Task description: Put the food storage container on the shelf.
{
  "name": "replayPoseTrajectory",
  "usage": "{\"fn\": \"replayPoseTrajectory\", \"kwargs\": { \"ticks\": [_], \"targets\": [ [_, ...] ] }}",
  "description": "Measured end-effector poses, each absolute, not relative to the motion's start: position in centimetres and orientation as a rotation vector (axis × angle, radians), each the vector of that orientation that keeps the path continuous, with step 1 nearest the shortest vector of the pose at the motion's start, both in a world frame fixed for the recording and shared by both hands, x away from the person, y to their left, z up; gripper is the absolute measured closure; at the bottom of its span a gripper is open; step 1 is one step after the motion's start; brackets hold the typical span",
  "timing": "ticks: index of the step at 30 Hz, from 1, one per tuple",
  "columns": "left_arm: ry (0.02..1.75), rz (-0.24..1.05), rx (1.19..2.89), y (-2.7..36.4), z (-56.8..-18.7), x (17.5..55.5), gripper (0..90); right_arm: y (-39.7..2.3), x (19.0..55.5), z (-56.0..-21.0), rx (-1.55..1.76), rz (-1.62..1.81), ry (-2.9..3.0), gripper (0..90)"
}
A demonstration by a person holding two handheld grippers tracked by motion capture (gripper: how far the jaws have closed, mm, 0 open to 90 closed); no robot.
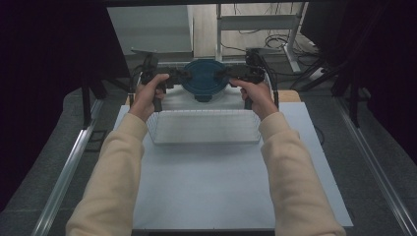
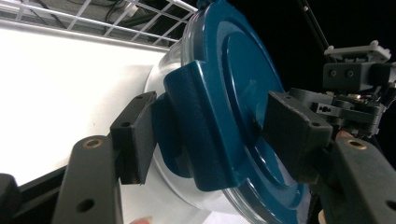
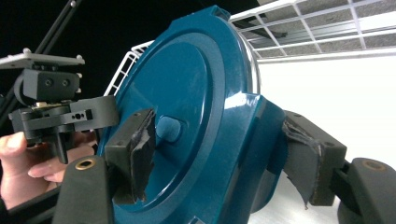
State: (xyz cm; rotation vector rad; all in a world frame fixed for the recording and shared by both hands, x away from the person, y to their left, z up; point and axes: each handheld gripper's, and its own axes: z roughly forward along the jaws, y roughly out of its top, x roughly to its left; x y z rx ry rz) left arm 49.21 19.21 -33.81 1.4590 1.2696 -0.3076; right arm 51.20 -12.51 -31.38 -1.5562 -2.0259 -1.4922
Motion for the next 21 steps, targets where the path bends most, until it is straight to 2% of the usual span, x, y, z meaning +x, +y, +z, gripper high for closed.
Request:
{"fn": "replayPoseTrajectory", "kwargs": {
  "ticks": [7,10,12,14,21],
  "targets": [
    [1.274,-0.287,1.454,18.9,-34.1,49.4,33.4,-12.6,51.4,-31.9,-1.581,-1.510,-1.984,30.5],
    [1.274,-0.204,1.482,18.5,-33.8,49.0,28.7,-12.3,51.0,-31.8,-1.585,-1.546,-2.035,26.8],
    [1.281,-0.171,1.477,18.5,-33.4,48.7,23.2,-11.9,50.6,-31.5,-1.629,-1.574,-2.129,19.9],
    [1.274,-0.126,1.479,18.6,-33.0,48.2,21.3,-11.7,50.1,-31.0,-1.660,-1.585,-2.182,16.7],
    [1.215,0.040,1.524,19.5,-31.1,45.0,21.2,-11.4,46.9,-28.7,-1.616,-1.638,-2.436,12.8]
  ]
}}
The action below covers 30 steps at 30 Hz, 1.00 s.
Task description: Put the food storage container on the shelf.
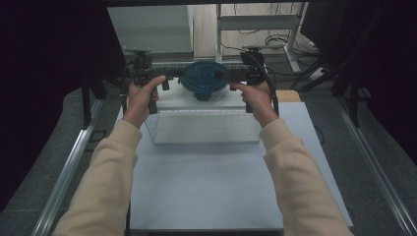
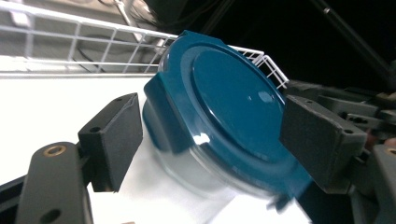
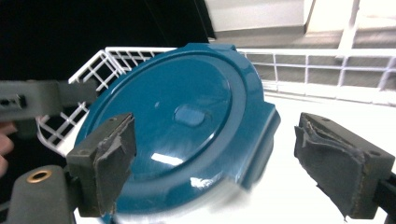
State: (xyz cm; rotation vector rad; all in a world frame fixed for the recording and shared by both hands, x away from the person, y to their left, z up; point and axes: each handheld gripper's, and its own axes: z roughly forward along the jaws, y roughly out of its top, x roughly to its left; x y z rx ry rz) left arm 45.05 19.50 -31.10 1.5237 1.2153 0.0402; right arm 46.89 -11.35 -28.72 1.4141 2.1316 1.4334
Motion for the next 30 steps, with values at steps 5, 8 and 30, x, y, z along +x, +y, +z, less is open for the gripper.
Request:
{"fn": "replayPoseTrajectory", "kwargs": {
  "ticks": [5,8,30],
  "targets": [
    [1.166,0.120,1.583,19.9,-30.9,42.3,23.4,-12.4,44.7,-28.4,1.266,1.498,2.210,17.9],
    [1.145,0.167,1.626,20.0,-31.2,40.6,25.1,-12.9,42.8,-28.6,1.145,1.465,2.234,17.7],
    [1.088,0.241,1.784,21.3,-43.1,26.6,27.2,-19.4,30.0,-38.9,0.937,1.497,2.268,25.1]
  ]
}}
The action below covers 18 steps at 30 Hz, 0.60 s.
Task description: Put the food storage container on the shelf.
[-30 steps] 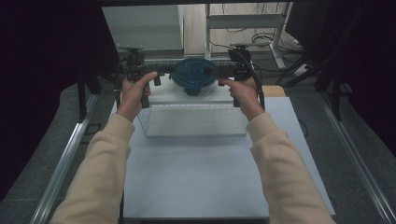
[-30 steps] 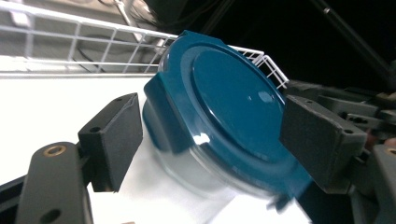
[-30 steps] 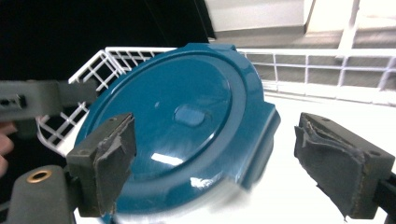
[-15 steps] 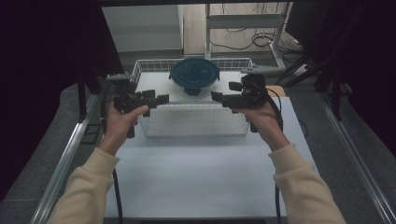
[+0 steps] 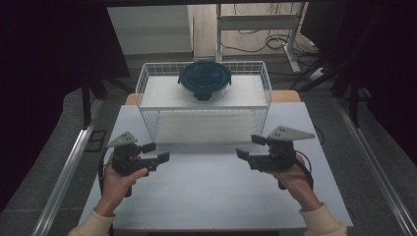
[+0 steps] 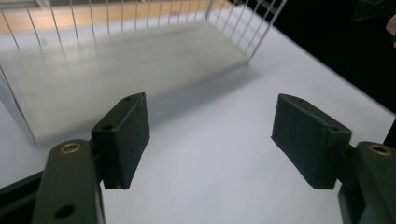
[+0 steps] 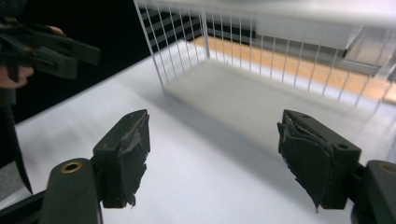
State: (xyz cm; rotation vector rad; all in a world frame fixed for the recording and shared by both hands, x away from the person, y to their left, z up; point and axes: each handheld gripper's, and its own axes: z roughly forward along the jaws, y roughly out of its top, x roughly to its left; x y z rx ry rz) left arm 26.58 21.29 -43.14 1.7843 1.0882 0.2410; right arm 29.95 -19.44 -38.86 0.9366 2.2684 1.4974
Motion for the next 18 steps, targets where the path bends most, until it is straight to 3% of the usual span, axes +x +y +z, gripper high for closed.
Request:
{"fn": "replayPoseTrajectory", "kwargs": {
  "ticks": [8,18],
  "targets": [
    [1.146,0.195,1.881,20.2,-47.3,25.4,26.7,-21.7,28.6,-46.4,1.055,1.430,2.351,25.5],
    [1.155,0.182,1.871,19.9,-48.1,25.0,27.1,-22.2,28.7,-47.4,1.117,1.455,2.326,26.4]
  ]
}}
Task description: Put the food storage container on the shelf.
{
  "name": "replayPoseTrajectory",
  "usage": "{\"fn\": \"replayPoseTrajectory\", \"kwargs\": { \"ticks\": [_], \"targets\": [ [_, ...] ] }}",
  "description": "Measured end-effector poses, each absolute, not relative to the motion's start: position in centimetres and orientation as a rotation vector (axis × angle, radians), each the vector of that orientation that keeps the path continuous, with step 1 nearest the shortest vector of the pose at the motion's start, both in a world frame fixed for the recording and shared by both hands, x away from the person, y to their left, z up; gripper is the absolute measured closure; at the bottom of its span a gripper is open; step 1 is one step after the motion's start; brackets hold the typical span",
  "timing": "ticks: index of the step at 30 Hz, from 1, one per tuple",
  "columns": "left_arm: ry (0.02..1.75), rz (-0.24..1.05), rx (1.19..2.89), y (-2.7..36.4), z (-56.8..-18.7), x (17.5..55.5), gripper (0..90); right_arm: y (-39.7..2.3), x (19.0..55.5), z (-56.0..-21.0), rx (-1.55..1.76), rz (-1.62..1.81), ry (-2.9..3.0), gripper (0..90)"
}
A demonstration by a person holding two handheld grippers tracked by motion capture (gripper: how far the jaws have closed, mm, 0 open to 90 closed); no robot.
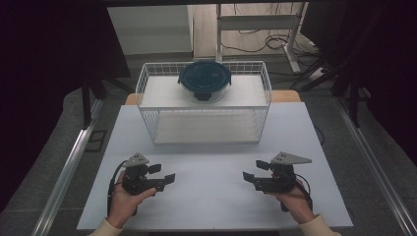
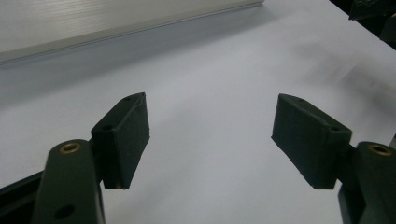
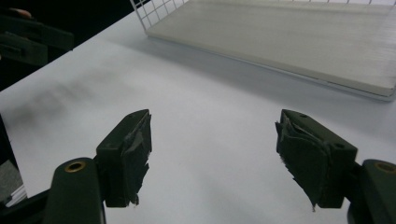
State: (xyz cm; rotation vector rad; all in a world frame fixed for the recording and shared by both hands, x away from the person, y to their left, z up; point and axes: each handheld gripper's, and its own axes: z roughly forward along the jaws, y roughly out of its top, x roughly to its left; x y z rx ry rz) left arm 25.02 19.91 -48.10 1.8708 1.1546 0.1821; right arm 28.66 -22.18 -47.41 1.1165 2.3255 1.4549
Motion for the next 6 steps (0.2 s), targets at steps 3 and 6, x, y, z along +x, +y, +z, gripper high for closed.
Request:
{"fn": "replayPoseTrajectory", "kwargs": {
  "ticks": [3,6],
  "targets": [
    [1.159,0.180,1.864,20.02,-48.12,25.10,27.5,-22.42,28.68,-47.45,1.136,1.496,2.309,26.1],
    [1.161,0.188,1.862,20.12,-48.26,25.25,27.3,-22.59,28.67,-47.52,1.128,1.502,2.302,23.7]
  ]
}}
